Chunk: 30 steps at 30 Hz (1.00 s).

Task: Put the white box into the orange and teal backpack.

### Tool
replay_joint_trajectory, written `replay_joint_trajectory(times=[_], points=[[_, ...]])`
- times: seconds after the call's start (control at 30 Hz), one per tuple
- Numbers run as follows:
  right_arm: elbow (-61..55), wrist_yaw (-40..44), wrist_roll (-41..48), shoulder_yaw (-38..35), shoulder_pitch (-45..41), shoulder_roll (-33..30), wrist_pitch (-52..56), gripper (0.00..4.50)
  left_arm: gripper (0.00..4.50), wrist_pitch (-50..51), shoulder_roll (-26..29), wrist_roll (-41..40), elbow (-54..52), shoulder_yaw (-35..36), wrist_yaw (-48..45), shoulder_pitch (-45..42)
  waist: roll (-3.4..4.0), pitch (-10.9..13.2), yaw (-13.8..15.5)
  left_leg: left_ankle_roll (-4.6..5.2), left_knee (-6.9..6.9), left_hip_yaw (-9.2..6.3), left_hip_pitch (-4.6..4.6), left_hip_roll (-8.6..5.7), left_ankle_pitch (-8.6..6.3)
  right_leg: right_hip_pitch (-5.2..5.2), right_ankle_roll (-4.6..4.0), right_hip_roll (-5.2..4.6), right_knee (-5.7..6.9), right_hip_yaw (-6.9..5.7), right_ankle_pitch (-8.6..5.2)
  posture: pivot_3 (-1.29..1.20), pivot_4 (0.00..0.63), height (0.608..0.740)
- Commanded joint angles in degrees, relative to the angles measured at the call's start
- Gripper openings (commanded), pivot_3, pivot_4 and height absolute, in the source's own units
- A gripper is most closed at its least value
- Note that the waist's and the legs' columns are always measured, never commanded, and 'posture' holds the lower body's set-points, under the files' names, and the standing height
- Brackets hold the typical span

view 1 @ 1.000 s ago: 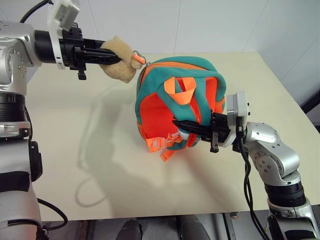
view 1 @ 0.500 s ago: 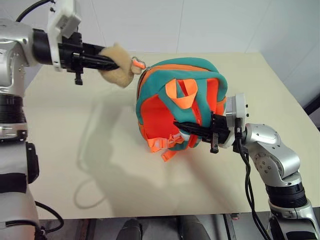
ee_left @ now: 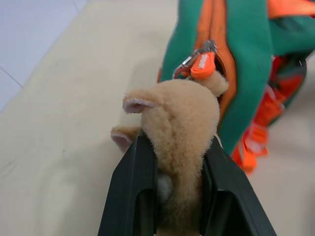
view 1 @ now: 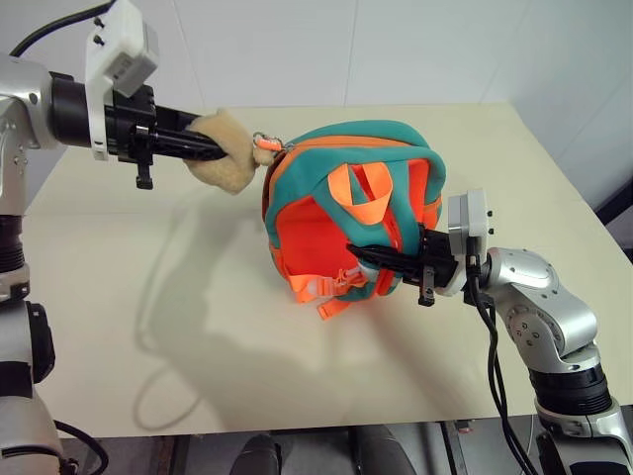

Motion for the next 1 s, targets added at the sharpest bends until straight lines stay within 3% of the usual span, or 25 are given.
replay_joint_trajectory(times=[0.03, 0.53, 1.0], points=[[-0.4, 1.0, 0.3, -1.9, -0.7, -0.8, -0.6, 0.49, 0.55, -2.1, 2.7, 3.4, 2.5, -0.9, -2.1, -0.6, 0.0, 0.0, 0.1, 0.0, 0.02, 0.0, 0.0, 0.0, 0.0, 0.0, 0.0, 0.0, 0.02, 0.0, 0.0, 0.0, 0.15, 0.74], [-0.2, 1.5, -0.6, -1.4, -0.9, -0.2, -0.6, 0.49, 0.54, -15.4, 2.4, 15.6, 12.0, -9.8, -8.3, -1.7, -0.01, 0.0, -0.1, 0.01, 0.0, 0.01, -0.01, 0.0, 0.0, 0.01, -0.01, 0.0, -0.04, -0.01, 0.0, 0.0, 0.15, 0.74], [0.8, 2.3, -1.5, -1.2, -1.4, 0.1, -1.0, 0.49, 0.54, -19.8, -4.2, 17.2, 12.2, -14.6, -11.9, 3.5, -0.01, 0.0, -0.1, 0.02, 0.01, 0.01, 0.0, 0.0, -0.01, 0.01, -0.01, 0.0, 0.0, -0.01, 0.0, 0.0, 0.15, 0.74]])
